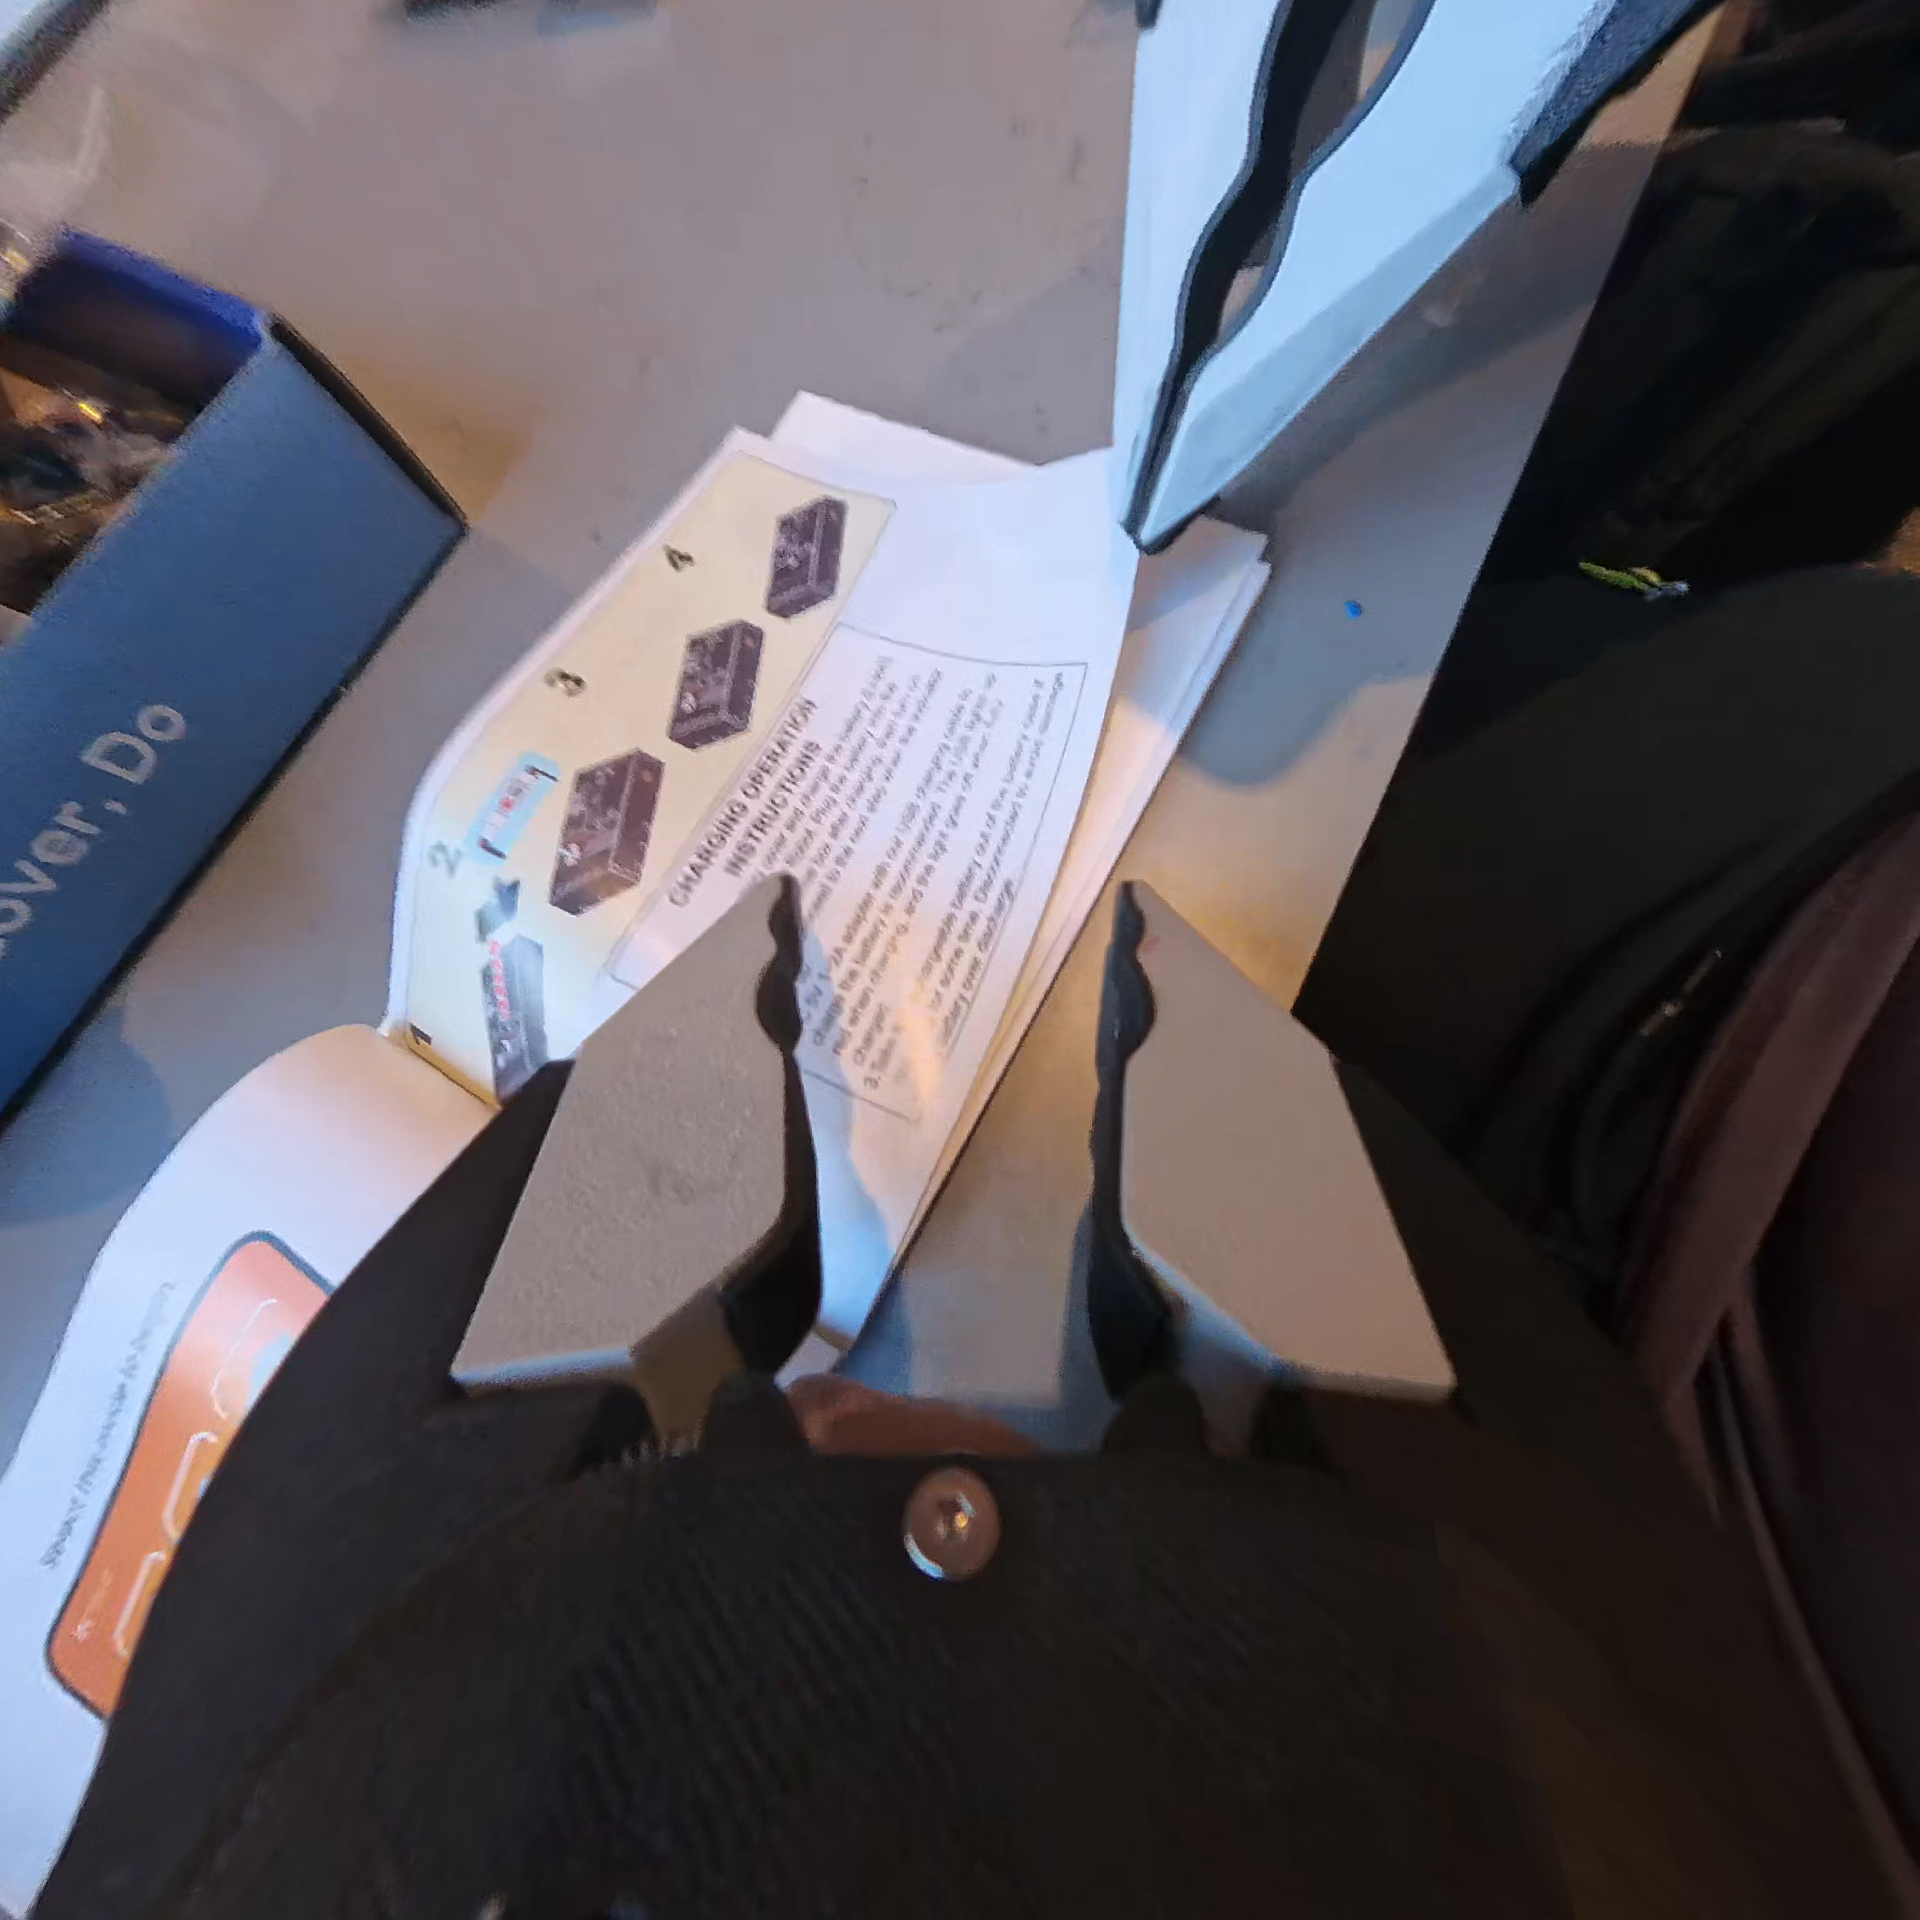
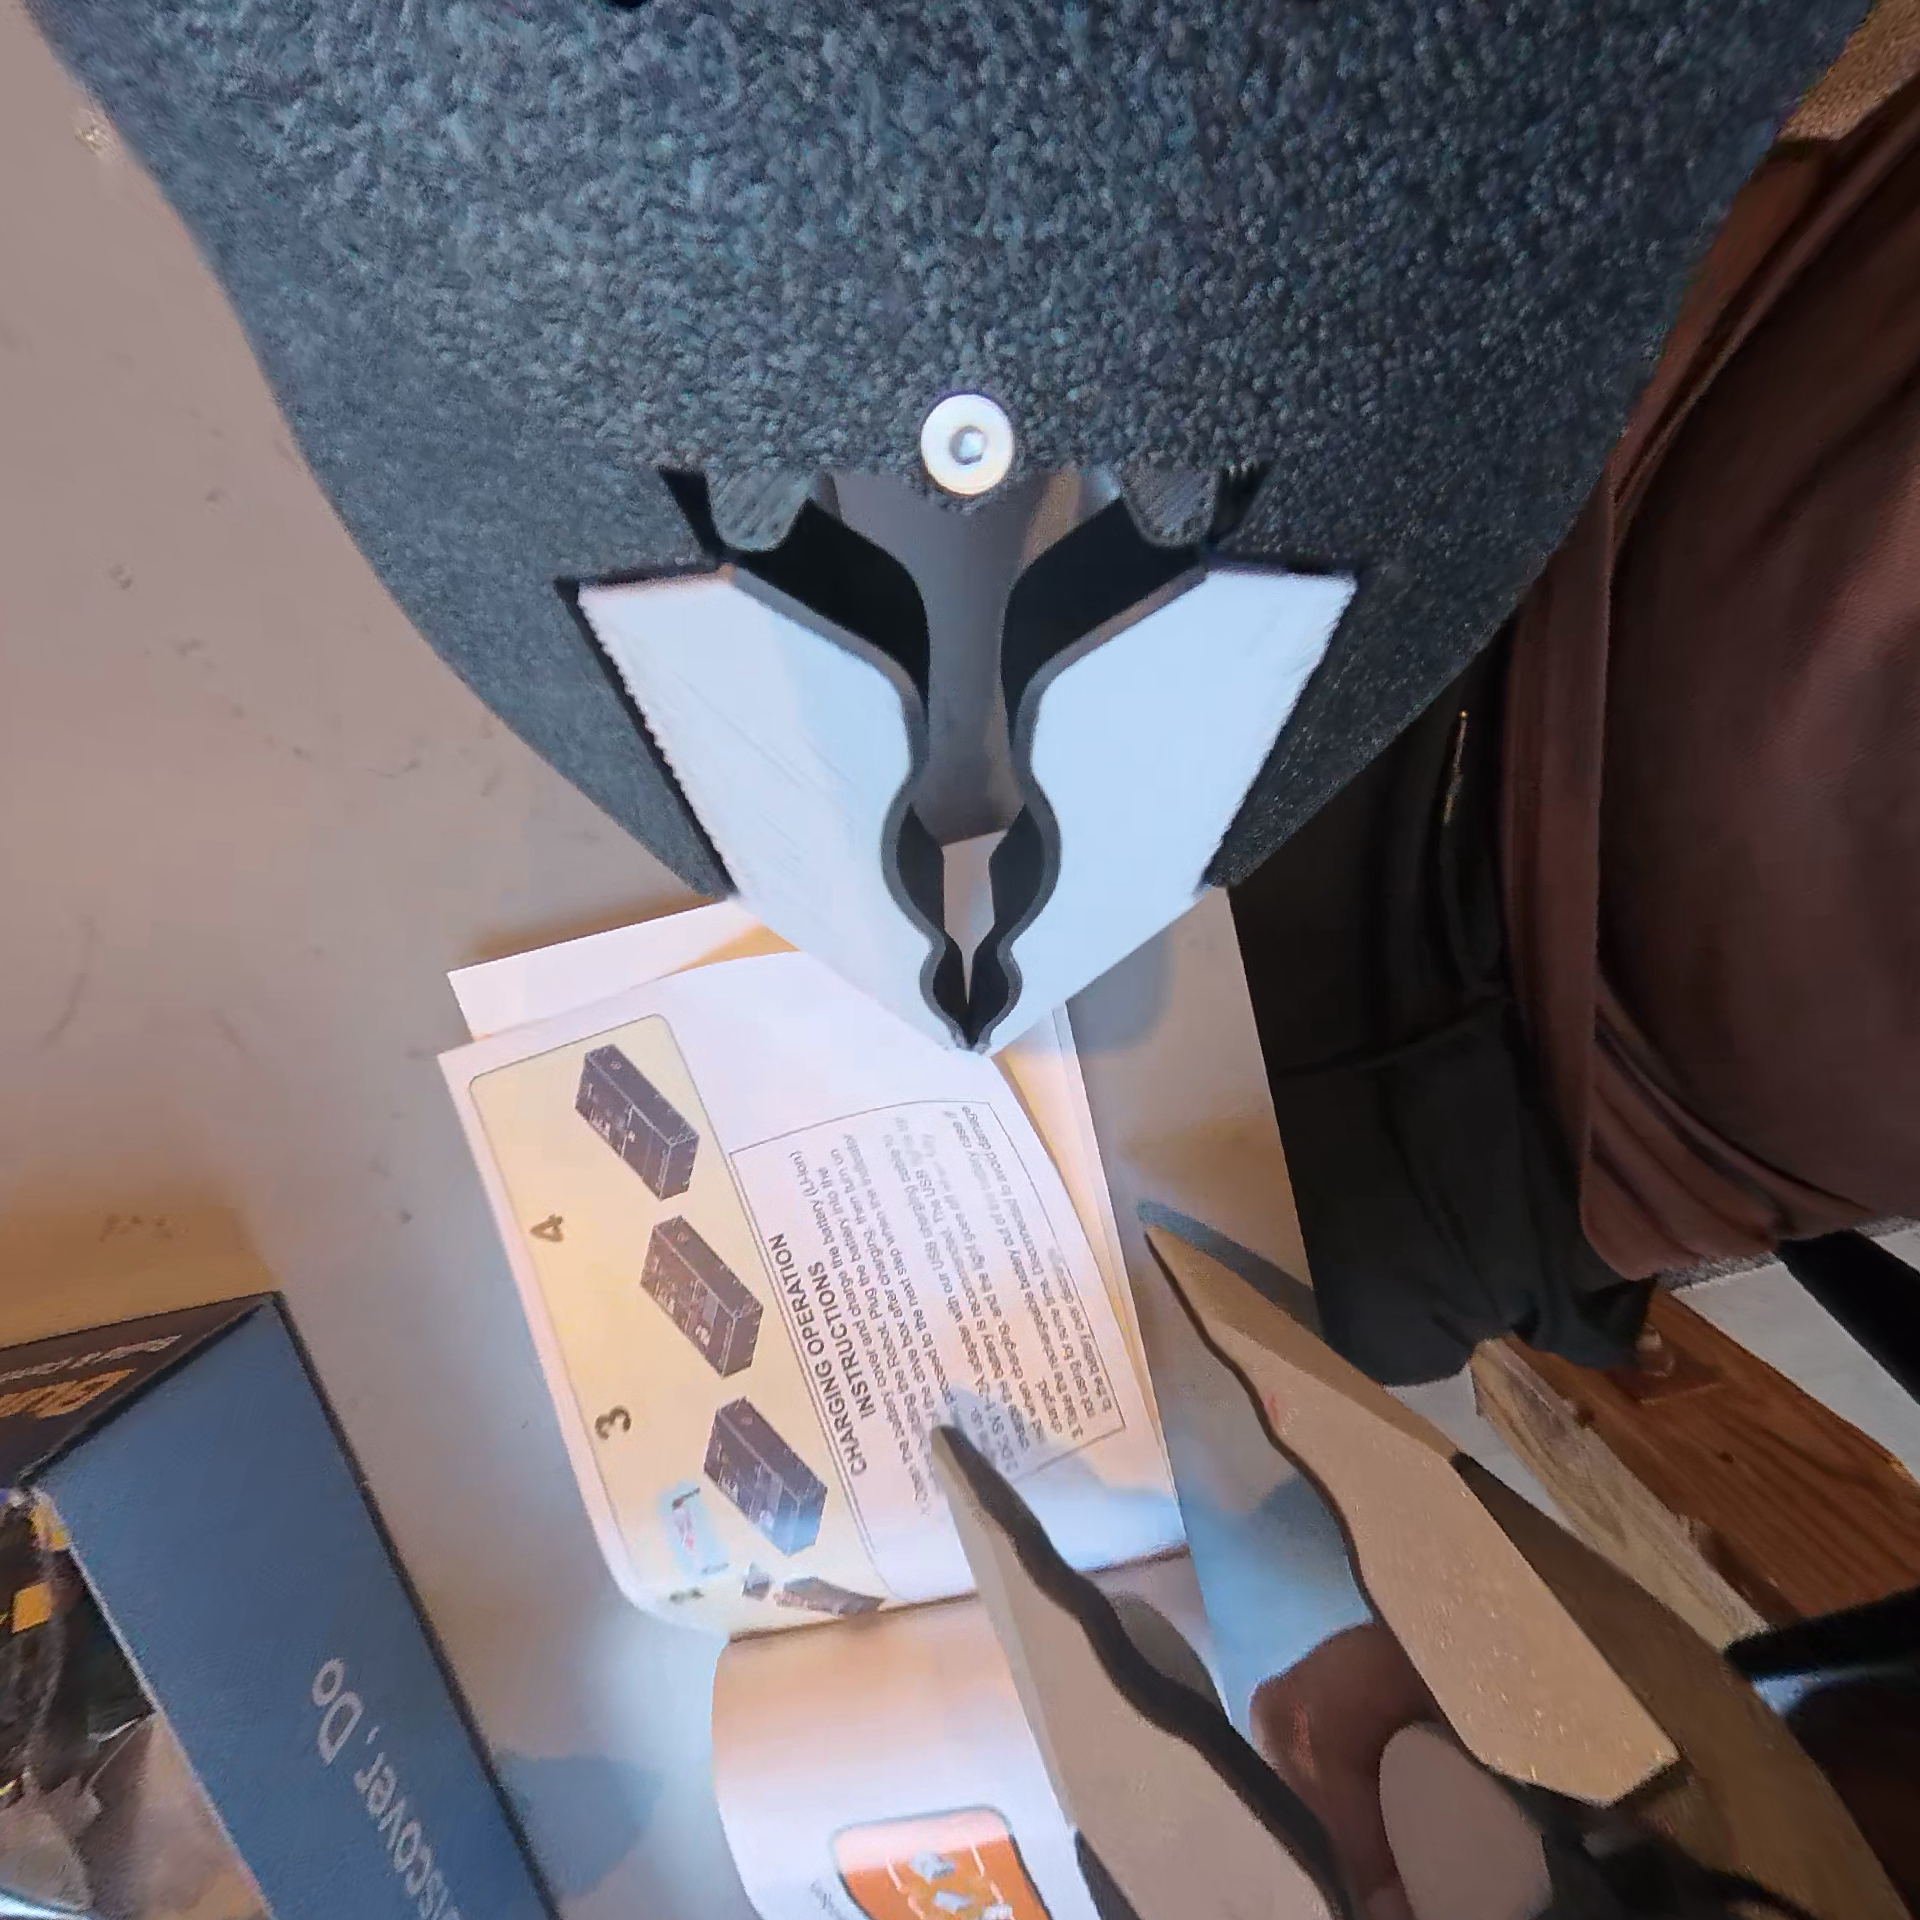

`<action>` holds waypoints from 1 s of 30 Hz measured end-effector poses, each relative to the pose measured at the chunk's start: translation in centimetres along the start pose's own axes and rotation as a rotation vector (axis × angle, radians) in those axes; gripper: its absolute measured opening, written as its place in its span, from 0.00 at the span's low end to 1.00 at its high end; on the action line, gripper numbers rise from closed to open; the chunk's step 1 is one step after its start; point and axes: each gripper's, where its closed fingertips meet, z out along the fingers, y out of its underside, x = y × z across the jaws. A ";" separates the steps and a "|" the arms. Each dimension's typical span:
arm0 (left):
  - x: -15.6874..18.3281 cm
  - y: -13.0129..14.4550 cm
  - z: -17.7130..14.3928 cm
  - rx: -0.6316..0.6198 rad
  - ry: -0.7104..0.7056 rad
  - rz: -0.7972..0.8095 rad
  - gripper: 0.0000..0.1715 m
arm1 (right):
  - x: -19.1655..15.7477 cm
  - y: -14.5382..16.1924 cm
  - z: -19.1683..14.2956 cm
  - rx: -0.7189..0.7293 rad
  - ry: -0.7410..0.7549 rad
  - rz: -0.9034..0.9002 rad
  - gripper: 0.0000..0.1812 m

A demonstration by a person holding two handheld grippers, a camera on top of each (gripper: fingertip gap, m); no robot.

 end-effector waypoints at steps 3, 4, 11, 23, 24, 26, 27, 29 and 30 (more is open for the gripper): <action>0.9 -1.2 0.5 0.047 -0.014 0.025 0.30 | 0.1 -0.7 -0.3 0.039 -0.005 0.031 0.00; 1.4 -1.3 0.8 0.045 -0.015 0.047 0.30 | 0.1 -0.9 -0.4 0.050 -0.011 0.043 0.00; 1.9 -2.3 2.6 0.073 -0.126 0.137 0.20 | -0.4 -1.9 -0.7 0.107 -0.067 0.104 0.00; 1.1 -2.7 2.4 0.101 -0.112 0.040 0.20 | 1.3 -0.2 -1.1 0.047 0.039 -0.028 0.20; 1.0 -2.7 2.3 0.103 -0.111 0.034 0.20 | 1.1 -0.3 -1.3 0.052 0.039 -0.060 0.21; 1.0 -2.7 2.3 0.104 -0.109 0.028 0.20 | 1.3 -0.5 -1.5 0.063 0.092 -0.157 0.21; 0.9 -2.7 2.2 0.106 -0.107 0.026 0.20 | 1.5 -0.5 -1.5 0.058 0.131 -0.208 0.21; 0.8 -2.7 2.2 0.108 -0.110 0.019 0.20 | 1.6 -0.2 -1.2 0.020 0.182 -0.289 0.20; 0.7 -2.7 2.2 0.110 -0.110 0.015 0.20 | 1.8 -0.2 -1.0 0.005 0.214 -0.319 0.17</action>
